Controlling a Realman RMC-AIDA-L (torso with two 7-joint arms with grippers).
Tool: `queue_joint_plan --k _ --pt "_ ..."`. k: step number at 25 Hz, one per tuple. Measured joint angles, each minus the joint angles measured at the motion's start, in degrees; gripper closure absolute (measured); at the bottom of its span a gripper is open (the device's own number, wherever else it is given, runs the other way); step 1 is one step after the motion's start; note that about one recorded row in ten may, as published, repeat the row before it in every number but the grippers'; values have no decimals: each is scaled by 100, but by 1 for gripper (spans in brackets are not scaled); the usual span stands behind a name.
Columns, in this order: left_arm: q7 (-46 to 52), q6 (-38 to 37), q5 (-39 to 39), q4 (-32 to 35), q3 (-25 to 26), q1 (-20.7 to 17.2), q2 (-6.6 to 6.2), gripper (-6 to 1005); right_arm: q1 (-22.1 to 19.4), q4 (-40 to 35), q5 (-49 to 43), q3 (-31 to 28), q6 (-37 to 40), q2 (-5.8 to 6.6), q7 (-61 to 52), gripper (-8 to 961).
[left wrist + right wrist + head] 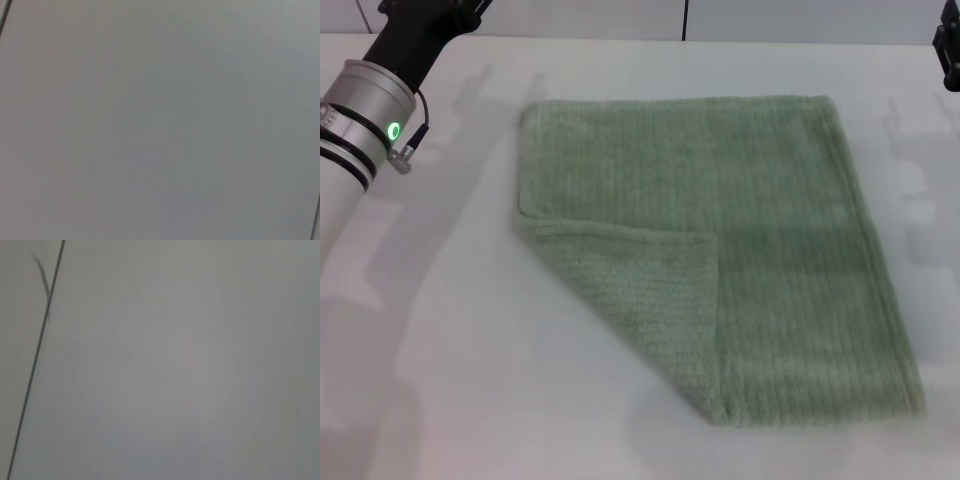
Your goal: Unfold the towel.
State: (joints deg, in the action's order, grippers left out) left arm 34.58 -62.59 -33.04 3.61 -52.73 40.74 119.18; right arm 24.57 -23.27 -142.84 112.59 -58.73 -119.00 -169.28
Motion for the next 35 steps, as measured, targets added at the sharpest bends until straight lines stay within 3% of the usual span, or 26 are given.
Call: queue_joint_plan --k 35 --pt "-55 -146 8 -160 124 -12 0 198 -133 -93 -8 484 203 -44 0 424"
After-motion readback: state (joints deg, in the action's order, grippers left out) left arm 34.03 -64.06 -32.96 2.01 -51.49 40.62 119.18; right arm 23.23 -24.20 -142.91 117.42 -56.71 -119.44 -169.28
